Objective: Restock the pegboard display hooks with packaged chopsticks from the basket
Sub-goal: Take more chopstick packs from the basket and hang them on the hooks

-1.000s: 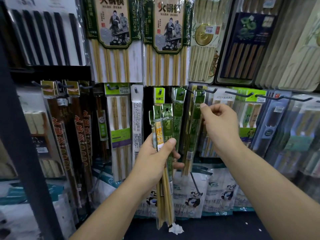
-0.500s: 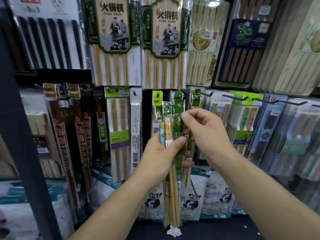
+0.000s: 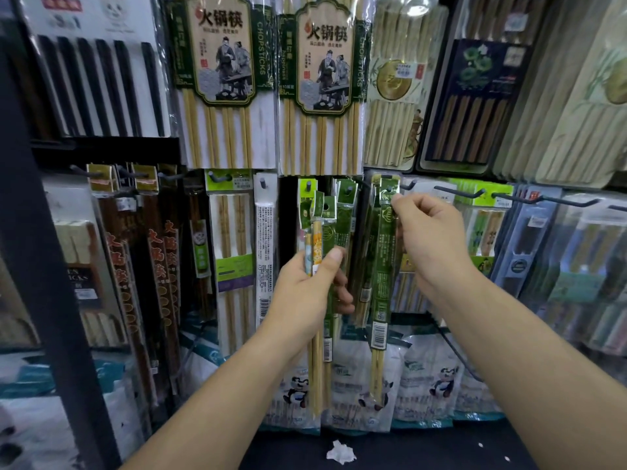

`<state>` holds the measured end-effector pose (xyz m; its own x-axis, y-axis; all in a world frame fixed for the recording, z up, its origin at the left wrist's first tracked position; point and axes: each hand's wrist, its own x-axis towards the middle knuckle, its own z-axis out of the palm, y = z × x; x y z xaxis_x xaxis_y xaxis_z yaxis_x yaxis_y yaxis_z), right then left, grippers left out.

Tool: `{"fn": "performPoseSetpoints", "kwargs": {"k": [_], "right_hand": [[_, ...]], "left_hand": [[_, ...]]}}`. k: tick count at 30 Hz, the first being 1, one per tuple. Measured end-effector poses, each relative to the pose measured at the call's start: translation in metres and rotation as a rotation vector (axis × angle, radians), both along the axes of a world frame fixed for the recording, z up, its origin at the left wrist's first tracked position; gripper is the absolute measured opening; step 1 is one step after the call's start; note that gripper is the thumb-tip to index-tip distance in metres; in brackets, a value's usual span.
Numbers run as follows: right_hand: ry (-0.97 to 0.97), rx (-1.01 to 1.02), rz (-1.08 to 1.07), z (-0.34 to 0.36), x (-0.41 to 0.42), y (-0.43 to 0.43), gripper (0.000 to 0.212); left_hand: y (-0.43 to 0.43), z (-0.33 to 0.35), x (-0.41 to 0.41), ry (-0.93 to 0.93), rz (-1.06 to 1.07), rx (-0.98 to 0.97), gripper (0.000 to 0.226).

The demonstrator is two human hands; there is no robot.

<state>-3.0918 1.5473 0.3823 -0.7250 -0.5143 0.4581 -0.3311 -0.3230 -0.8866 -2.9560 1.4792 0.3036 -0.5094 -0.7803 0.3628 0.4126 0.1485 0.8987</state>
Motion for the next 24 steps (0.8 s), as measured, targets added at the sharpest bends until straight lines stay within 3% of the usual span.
{"fn": "performPoseSetpoints", "kwargs": {"k": [8, 15, 20, 24], "right_hand": [[0.043, 0.027, -0.041, -0.002, -0.008, -0.005, 0.031], [0.103, 0.087, -0.113, -0.014, -0.014, -0.011, 0.033], [0.111, 0.046, -0.172, -0.021, -0.011, -0.007, 0.023], [0.146, 0.036, -0.054, -0.026, 0.002, 0.001, 0.022]], "left_hand": [[0.004, 0.004, -0.001, -0.001, -0.103, 0.057, 0.013], [0.006, 0.006, -0.002, -0.017, -0.116, -0.035, 0.011], [0.009, 0.008, -0.002, 0.043, -0.180, -0.036, 0.013], [0.011, 0.010, -0.003, 0.062, -0.201, 0.014, 0.013]]}}
